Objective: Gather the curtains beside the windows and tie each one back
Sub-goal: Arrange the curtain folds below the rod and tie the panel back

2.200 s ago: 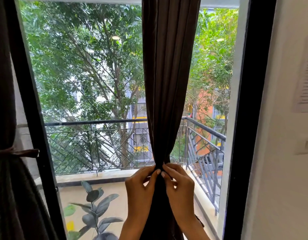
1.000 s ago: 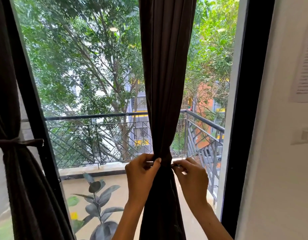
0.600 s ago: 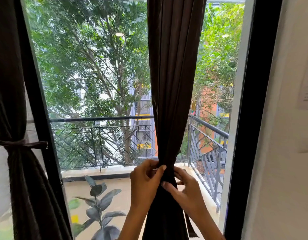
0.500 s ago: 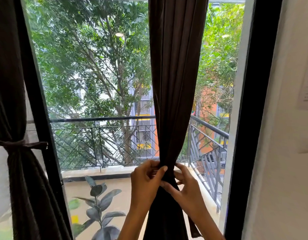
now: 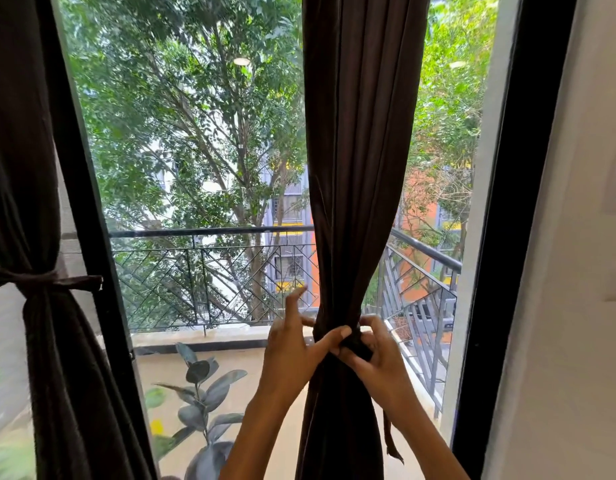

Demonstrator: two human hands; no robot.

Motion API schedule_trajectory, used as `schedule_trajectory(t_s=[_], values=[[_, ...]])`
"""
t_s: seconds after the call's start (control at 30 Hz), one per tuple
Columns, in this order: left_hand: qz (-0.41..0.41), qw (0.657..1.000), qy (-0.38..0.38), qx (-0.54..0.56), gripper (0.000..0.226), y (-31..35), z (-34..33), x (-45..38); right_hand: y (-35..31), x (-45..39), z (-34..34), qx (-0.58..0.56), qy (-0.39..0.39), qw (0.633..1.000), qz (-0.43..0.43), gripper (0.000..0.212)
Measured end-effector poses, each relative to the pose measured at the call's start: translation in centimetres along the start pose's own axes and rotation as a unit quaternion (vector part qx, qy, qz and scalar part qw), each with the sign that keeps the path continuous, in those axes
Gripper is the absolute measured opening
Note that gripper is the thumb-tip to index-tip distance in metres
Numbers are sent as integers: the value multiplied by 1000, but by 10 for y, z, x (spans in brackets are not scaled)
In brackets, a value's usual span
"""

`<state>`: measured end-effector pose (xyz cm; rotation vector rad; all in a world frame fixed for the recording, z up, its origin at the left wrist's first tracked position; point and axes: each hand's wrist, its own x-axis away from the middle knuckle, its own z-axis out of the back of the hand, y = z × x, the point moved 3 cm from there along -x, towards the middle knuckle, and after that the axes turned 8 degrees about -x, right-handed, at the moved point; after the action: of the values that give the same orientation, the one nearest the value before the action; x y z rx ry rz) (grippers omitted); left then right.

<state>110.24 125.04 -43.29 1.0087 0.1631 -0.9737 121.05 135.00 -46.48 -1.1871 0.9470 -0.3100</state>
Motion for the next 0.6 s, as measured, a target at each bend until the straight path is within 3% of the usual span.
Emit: schedule_trajectory(t_s=[0.07,0.13,0.2,0.27,0.43,0.6], values=[[-57,988,4,-143,89,1,3,-7,-2,0,3,-1,-11,1000,-11,42],[-64,976,-44,-205,73,4,4,-11,-5,0,6,0,-17,1000,-17,43],[-69,979,-61,-181,56,10,5,-8,-6,1,6,4,-11,1000,-23,45],[-59,987,-11,-149,42,13,3,-6,-9,6,5,30,15,999,-20,45],[-12,992,86,-90,59,12,4,-1,-10,21,15,40,115,992,-16,42],[16,995,91,-40,61,7,2,-1,-15,20,21,103,69,987,-98,29]])
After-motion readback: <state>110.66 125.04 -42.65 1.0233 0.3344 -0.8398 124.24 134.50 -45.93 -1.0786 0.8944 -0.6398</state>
